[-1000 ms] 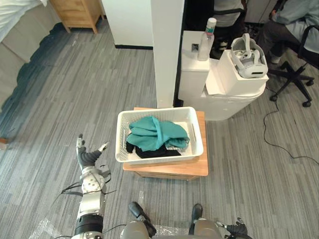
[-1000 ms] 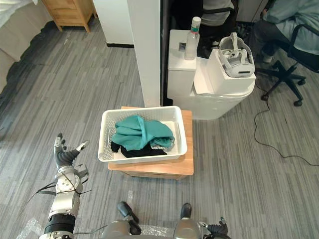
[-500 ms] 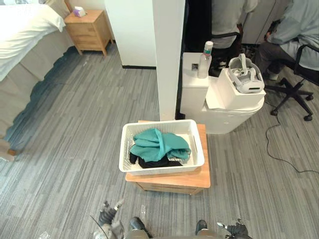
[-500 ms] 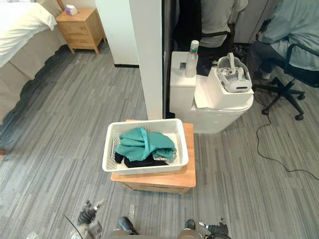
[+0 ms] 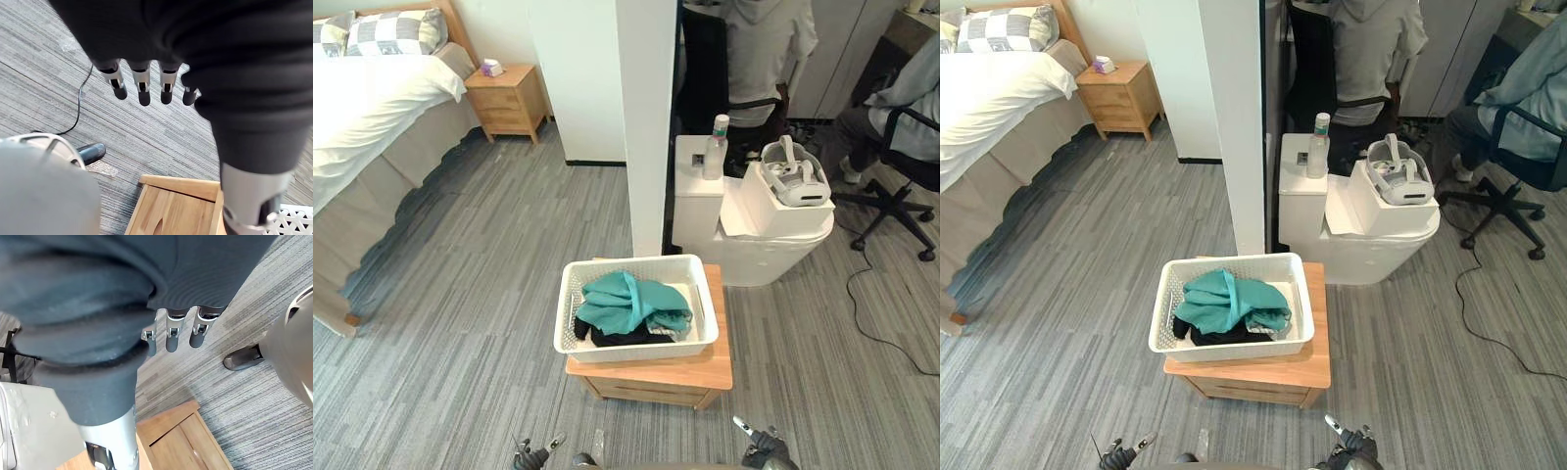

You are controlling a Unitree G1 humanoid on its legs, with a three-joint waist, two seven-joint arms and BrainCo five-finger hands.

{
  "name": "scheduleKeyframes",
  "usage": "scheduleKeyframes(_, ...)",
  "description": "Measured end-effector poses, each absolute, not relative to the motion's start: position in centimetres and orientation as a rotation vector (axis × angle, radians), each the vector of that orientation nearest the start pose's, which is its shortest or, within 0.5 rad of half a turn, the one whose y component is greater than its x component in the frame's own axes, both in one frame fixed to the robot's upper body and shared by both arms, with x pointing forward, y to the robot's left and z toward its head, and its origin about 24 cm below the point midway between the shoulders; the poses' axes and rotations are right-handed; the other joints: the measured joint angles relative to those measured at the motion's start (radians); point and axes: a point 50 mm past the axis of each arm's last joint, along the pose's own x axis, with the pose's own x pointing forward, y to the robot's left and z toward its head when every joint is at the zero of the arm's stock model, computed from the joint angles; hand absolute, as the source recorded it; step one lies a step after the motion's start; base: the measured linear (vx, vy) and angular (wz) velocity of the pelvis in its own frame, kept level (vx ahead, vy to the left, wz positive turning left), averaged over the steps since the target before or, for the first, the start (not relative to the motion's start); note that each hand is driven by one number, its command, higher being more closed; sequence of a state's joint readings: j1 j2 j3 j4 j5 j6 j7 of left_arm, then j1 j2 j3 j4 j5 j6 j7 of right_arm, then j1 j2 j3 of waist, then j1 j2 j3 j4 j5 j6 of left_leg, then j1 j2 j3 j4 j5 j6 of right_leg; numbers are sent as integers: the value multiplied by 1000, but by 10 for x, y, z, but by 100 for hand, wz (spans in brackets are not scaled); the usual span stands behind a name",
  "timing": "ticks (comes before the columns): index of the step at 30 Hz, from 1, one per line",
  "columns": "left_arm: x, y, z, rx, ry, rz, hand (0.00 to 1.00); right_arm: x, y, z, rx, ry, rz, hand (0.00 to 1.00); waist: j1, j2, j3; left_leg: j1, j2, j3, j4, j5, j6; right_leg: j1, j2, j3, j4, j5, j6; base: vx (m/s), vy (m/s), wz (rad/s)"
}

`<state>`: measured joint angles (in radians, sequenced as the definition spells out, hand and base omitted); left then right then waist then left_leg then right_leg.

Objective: Tidy the bed and pick cloth on bed and put in laundry

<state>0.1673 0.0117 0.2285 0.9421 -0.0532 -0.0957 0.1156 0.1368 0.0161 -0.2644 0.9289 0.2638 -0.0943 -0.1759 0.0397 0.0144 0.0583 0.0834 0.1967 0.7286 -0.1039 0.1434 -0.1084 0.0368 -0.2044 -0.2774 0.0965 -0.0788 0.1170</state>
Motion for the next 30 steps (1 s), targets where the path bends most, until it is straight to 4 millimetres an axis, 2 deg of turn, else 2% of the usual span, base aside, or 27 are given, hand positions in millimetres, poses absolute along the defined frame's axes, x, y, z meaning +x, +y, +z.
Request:
scheduleKeyframes(1,95,189,-153,-94,968,367,0,96,-194,-151,256,941,-553,0,-4,-3,-1,-19,-7,-48,0,0,0,-7,-7,4,45,-25,-11,27,-19,59)
scheduleKeyframes(2,97,187,-152,-98,959,360,0,97,-194,-151,252,938,-544,0,-8,-3,-1,-24,-8,-63,0,0,0,-7,-7,7,52,-29,-18,36,-12,100)
scheduleKeyframes(3,109,178,-149,-124,924,330,0,97,-191,-150,225,932,-504,0,-27,-10,1,-46,-17,-132,0,1,1,-6,-7,25,69,-42,-29,2,1,90)
scheduleKeyframes(4,117,172,-146,-144,896,312,0,99,-188,-149,208,929,-467,0,-23,-18,3,-55,-27,-188,1,1,1,-3,-7,37,76,-52,-23,12,-12,102)
scheduleKeyframes(5,121,170,-143,-163,876,306,0,102,-184,-147,189,921,-433,0,-23,-28,4,-63,-33,-228,1,14,17,12,-7,29,72,-64,-22,23,-32,103)
scheduleKeyframes(7,124,168,-141,-214,854,320,0,108,-178,-144,177,897,-373,0,-19,-29,14,-75,-43,-318,8,35,26,75,-4,-34,38,-75,-12,33,-58,109)
scheduleKeyframes(10,128,173,-137,-236,821,346,0,121,-179,-140,166,858,-353,0,4,-7,41,-101,-42,-418,8,66,31,135,18,-121,6,-77,-10,-50,-63,100)
scheduleKeyframes(11,128,174,-135,-241,804,351,0,134,-183,-135,152,820,-346,0,8,1,59,-116,-39,-433,8,83,38,145,24,-158,11,-85,-3,-143,-41,87)
scheduleKeyframes(12,128,175,-134,-244,795,355,0,145,-189,-129,133,782,-346,0,7,29,83,-127,-38,-416,7,71,73,148,23,-194,31,-96,4,-163,-23,84)
scheduleKeyframes(13,125,175,-134,-248,796,359,0,149,-192,-127,130,769,-349,0,4,43,95,-128,-36,-377,7,49,98,151,22,-212,37,-98,4,-145,5,104)
scheduleKeyframes(14,121,176,-134,-249,798,367,0,153,-198,-124,125,748,-366,0,-10,30,102,-142,-45,-246,8,-50,190,155,2,-259,24,-99,-2,-90,35,132)
scheduleKeyframes(15,124,180,-131,-246,775,376,0,155,-197,-124,134,747,-370,0,-22,12,114,-175,-20,-91,119,-94,212,149,-37,-309,19,-92,-2,-64,47,138)
scheduleKeyframes(16,124,181,-131,-242,776,377,0,155,-198,-125,134,751,-376,0,-22,12,117,-190,6,-39,223,-96,215,149,-52,-347,37,-86,8,-10,63,127)
scheduleKeyframes(17,119,180,-132,-235,791,373,0,151,-202,-126,127,763,-387,0,-30,20,117,-188,38,10,394,-111,212,163,-60,-389,79,-92,2,16,67,131)
scheduleKeyframes(18,119,178,-132,-226,789,357,0,147,-207,-127,112,776,-395,0,-39,39,127,-195,42,18,416,-113,209,169,-60,-414,156,-97,-8,22,76,139)
scheduleKeyframes(19,122,173,-130,-227,777,341,0,145,-212,-127,104,783,-404,0,-46,61,134,-187,50,13,402,-105,217,152,-57,-403,207,-119,-49,-99,85,159)
scheduleKeyframes(20,128,176,-125,-221,741,349,0,143,-209,-129,108,793,-395,0,-62,40,137,-180,3,-56,281,-93,180,131,8,-360,81,-132,-100,-112,56,126)
scheduleKeyframes(21,131,184,-123,-201,727,362,0,144,-201,-130,124,792,-384,0,-71,10,138,-185,3,-21,343,-169,194,133,-11,-388,63,-107,-45,-85,44,147)
scheduleKeyframes(22,134,183,-125,-183,745,341,0,144,-199,-131,125,799,-382,0,-74,10,140,-160,64,72,516,-297,186,132,-32,-456,92,-91,-28,48,53,94)
scheduleKeyframes(24,133,178,-127,-178,757,324,0,144,-202,-131,110,801,-380,0,-83,5,142,-93,84,107,519,-326,136,135,-62,-474,126,-86,-29,58,155,74)
scheduleKeyframes(25,138,176,-125,-168,745,308,0,138,-208,-133,113,819,-409,0,-85,17,137,-69,56,125,467,-333,113,135,-98,-516,171,-80,-23,35,238,71)
scheduleKeyframes(27,144,176,-123,-154,729,295,0,130,-209,-136,123,840,-429,0,-91,19,134,-68,27,104,430,-326,125,129,-120,-552,220,-60,-41,-5,222,65)
scheduleKeyframes(28,146,174,-122,-145,724,282,0,125,-205,-138,123,855,-419,0,-98,41,122,-80,13,69,380,-312,133,106,-101,-576,196,-70,-25,-62,192,68)
scheduleKeyframes(29,150,177,-120,-135,712,281,0,123,-201,-139,135,861,-409,0,-104,37,106,-92,-9,41,333,-286,139,100,-81,-584,136,-56,-34,-69,162,102)
scheduleKeyframes(30,154,179,-118,-126,702,275,0,121,-198,-140,146,865,-406,0,-120,26,103,-100,-44,1,284,-261,146,94,-72,-622,99,38,-53,-41,71,97)
